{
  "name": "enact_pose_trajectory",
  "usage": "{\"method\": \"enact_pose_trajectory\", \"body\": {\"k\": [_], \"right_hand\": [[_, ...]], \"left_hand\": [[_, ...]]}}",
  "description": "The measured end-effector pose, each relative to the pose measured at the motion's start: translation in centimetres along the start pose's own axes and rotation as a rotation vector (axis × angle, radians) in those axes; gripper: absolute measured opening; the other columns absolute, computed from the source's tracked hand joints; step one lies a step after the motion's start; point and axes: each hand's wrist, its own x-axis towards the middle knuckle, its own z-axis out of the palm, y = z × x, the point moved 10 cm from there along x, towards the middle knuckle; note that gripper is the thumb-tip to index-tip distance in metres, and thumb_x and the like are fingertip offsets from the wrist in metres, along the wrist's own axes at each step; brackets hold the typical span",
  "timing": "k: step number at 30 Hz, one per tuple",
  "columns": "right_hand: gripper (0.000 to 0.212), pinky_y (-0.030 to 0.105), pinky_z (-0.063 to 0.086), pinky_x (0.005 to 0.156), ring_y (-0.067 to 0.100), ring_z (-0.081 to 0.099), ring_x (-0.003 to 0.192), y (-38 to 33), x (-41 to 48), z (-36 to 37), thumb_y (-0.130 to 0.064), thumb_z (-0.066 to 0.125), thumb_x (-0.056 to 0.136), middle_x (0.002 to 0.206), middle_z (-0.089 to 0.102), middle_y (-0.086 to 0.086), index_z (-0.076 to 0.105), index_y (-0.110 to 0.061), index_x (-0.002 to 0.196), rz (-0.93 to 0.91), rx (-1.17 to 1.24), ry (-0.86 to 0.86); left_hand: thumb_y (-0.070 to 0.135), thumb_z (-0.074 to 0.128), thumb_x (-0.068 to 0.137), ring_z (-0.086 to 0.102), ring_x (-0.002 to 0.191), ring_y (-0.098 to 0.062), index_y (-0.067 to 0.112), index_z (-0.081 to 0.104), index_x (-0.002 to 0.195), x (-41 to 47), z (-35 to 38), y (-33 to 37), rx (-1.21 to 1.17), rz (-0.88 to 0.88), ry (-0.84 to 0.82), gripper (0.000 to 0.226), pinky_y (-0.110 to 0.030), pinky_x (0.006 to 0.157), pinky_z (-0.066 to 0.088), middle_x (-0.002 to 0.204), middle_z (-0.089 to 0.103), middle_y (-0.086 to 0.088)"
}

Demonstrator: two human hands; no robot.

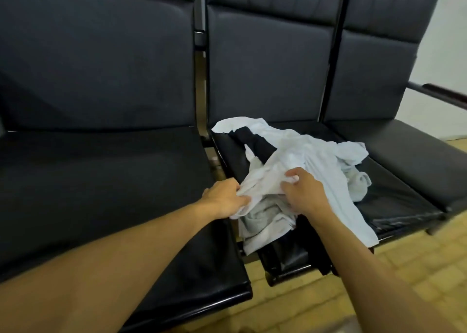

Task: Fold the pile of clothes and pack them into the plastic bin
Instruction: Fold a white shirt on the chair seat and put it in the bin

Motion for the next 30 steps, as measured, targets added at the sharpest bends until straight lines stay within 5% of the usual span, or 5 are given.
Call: {"method": "enact_pose_trajectory", "body": {"k": [6, 10, 16, 21, 30], "right_hand": [[0.049, 0.033, 0.040, 0.082, 0.034, 0.051, 0.105, 0.0, 0.6, 0.2, -0.033, 0.062, 0.089, 0.131, 0.033, 0.015, 0.044, -0.018, 0.132, 0.027, -0.105, 0.070], [0.034, 0.030, 0.042, 0.076, 0.030, 0.057, 0.103, -0.4, 0.4, 0.4, -0.026, 0.059, 0.091, 0.123, 0.051, 0.013, 0.052, -0.008, 0.119, 0.031, -0.080, 0.100], [0.022, 0.032, 0.044, 0.075, 0.022, 0.055, 0.089, -0.6, -1.0, -1.1, -0.011, 0.056, 0.092, 0.098, 0.059, 0.008, 0.059, -0.001, 0.111, 0.153, 0.351, 0.269], [0.027, 0.028, 0.042, 0.057, 0.019, 0.046, 0.060, -2.8, -2.4, -2.0, -0.010, 0.051, 0.088, 0.061, 0.051, 0.010, 0.061, -0.012, 0.063, 0.131, 0.642, 0.297], [0.027, 0.029, 0.048, 0.069, 0.011, 0.052, 0.074, -8.9, -5.6, -2.5, -0.009, 0.046, 0.096, 0.078, 0.059, -0.006, 0.062, -0.017, 0.076, -0.096, 0.976, 0.245]], "left_hand": [[0.023, 0.073, 0.083, 0.063, 0.095, -0.021, 0.008, 0.073, 0.094, 1.0, -0.8, -1.4, -0.266, -0.037, 0.198, 0.018, -0.034, 0.087, 0.050, 0.096, 0.070, -0.007], [0.021, 0.075, 0.083, 0.062, 0.090, -0.011, 0.017, 0.073, 0.097, -0.6, -3.0, -2.1, -0.520, -0.014, 0.273, 0.014, -0.020, 0.071, 0.047, 0.094, 0.068, 0.002], [0.015, 0.062, 0.093, 0.067, 0.083, -0.014, 0.011, 0.071, 0.106, -4.5, -5.4, -2.3, -0.596, 0.049, 0.295, 0.016, -0.019, 0.062, 0.056, 0.098, 0.068, -0.004], [0.018, 0.063, 0.092, 0.067, 0.088, -0.012, 0.014, 0.071, 0.112, -7.3, -6.5, -2.0, -0.572, 0.080, 0.306, 0.022, -0.021, 0.069, 0.058, 0.100, 0.070, 0.000], [0.018, 0.060, 0.094, 0.067, 0.093, -0.012, 0.017, 0.072, 0.104, -12.3, -9.9, -2.5, -0.708, 0.087, 0.379, 0.016, -0.023, 0.079, 0.057, 0.099, 0.071, 0.003]]}}
